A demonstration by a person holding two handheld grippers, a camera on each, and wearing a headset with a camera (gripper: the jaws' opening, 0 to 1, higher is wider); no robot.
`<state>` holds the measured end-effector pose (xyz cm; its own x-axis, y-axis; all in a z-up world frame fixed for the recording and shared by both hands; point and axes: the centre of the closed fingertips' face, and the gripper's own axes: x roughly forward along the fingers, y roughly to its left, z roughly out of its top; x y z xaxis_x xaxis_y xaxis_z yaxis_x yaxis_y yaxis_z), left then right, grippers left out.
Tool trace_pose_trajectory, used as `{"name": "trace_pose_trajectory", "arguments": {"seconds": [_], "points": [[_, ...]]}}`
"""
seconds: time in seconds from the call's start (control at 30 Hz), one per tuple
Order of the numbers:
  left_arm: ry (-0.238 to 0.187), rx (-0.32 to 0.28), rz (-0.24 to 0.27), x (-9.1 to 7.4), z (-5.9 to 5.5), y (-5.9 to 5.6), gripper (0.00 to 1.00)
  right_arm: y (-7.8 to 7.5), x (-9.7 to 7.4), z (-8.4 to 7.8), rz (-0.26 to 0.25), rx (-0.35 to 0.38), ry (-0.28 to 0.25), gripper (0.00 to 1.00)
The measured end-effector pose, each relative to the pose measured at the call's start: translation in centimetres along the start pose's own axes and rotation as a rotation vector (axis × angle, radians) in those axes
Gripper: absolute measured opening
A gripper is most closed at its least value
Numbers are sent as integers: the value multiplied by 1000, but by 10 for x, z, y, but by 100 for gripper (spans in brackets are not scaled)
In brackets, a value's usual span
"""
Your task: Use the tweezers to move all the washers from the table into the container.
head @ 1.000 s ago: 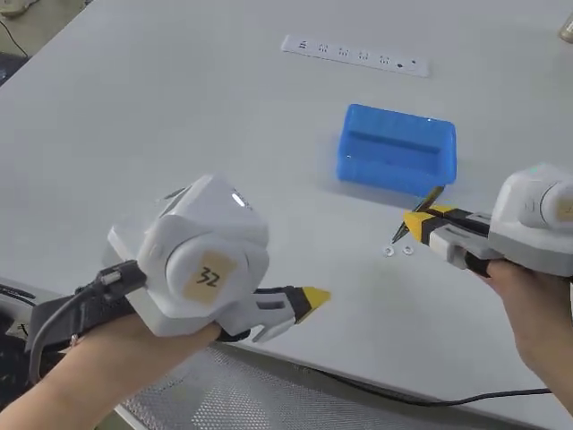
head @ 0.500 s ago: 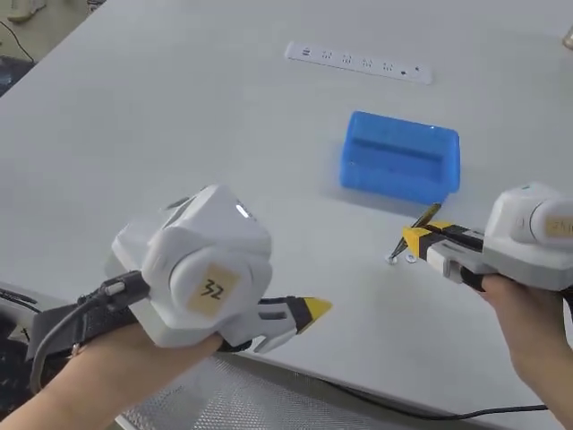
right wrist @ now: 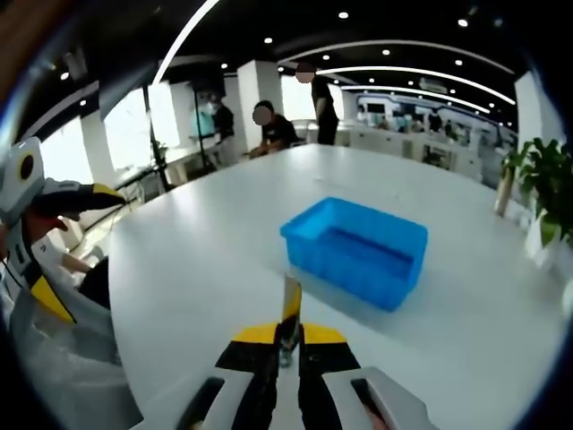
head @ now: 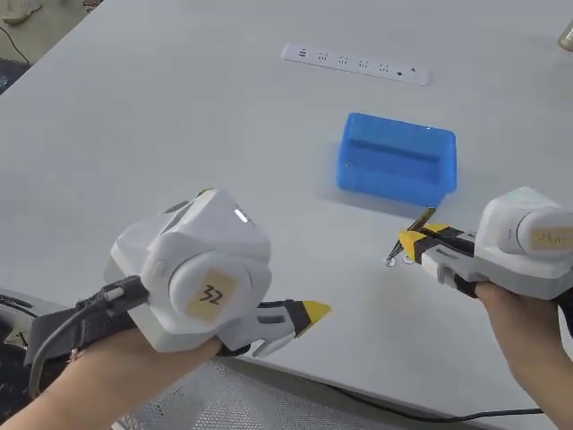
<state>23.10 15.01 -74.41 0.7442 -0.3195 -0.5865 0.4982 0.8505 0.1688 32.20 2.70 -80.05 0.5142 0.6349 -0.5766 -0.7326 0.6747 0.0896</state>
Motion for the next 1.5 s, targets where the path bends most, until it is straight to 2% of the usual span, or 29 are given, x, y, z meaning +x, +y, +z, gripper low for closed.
{"name": "trace_pose_trajectory", "arguments": {"seconds": [0.17,0.3,0.43,0.7,0.93,1.27,1.37,1.5], "points": [[5,4,3,0,-1,1,98,2,0,1,2,-11,11,3],[5,7,9,-1,-1,4,98,4,-2,8,15,-2,2,3],[3,3,12,-1,-1,5,98,5,-6,20,24,-3,-15,3],[6,12,12,0,-1,5,98,-5,-11,50,13,1,-71,3],[10,16,13,1,-1,4,98,-14,-9,75,-2,-15,-118,3],[9,12,13,0,-1,6,99,-26,2,110,-23,-24,-180,3],[-4,5,18,0,2,7,99,-31,9,116,-31,-24,-187,3],[7,21,15,1,0,6,99,-45,23,117,-42,0,-183,3]]}}
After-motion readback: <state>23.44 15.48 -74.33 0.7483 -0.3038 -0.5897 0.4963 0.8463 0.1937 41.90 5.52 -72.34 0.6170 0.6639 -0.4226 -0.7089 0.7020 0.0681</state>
